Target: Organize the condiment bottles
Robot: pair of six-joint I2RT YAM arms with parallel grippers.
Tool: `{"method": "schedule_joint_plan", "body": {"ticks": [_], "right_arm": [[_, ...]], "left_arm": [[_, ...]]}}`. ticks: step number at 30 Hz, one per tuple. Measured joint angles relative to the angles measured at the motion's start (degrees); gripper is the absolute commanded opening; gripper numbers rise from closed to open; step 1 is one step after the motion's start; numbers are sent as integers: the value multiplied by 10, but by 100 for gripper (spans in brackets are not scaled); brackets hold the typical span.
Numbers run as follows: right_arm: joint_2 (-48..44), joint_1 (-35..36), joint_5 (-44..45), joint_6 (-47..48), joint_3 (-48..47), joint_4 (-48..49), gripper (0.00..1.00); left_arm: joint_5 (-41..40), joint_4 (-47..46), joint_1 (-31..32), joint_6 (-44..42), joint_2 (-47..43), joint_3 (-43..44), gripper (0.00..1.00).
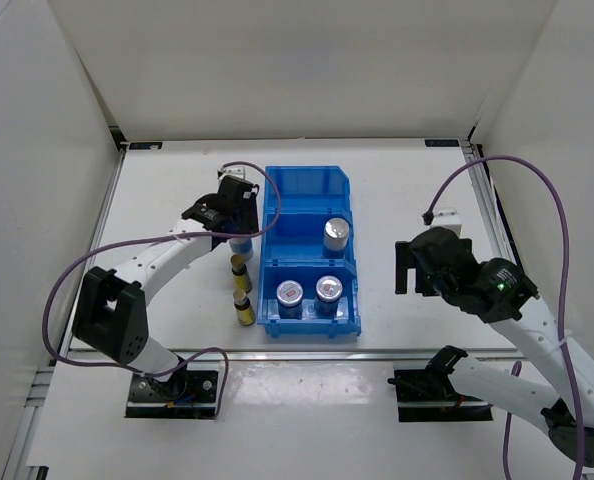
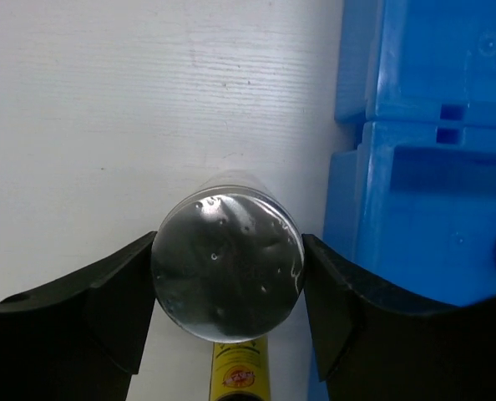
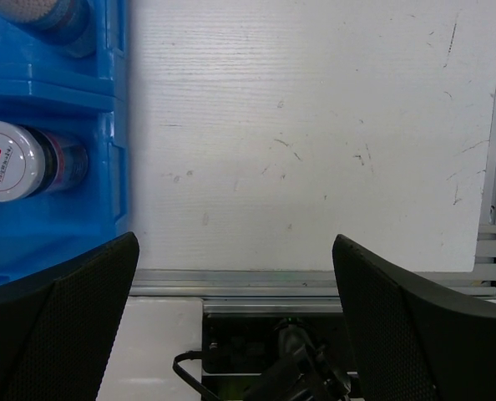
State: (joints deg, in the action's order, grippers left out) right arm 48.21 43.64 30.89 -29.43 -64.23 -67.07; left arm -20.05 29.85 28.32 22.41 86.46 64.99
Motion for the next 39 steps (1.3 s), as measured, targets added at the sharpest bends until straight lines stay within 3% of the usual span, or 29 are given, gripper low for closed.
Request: {"method": "schedule_joint_plan", "body": {"ticks": [5, 8, 12, 21, 28, 39], "right_arm": [[2, 0, -2, 1, 0, 2, 100], [4, 0, -2, 1, 0, 5, 100], [7, 0, -7, 1, 0, 8, 100], [8, 0, -11, 3, 0, 9, 100], [12, 0, -11, 7, 0, 10, 100], [15, 0, -11, 10, 0, 10, 100]], "left_arm": [[-16, -1, -1, 6, 2, 1, 45], [-23, 21, 0, 2, 1, 17, 45], [-38, 41, 6, -5, -26, 58, 54], [-26, 23, 65, -5, -113, 196, 51], [-12, 12, 117, 1, -31, 210, 47], [-5, 31, 131, 33, 37, 166, 46]]}}
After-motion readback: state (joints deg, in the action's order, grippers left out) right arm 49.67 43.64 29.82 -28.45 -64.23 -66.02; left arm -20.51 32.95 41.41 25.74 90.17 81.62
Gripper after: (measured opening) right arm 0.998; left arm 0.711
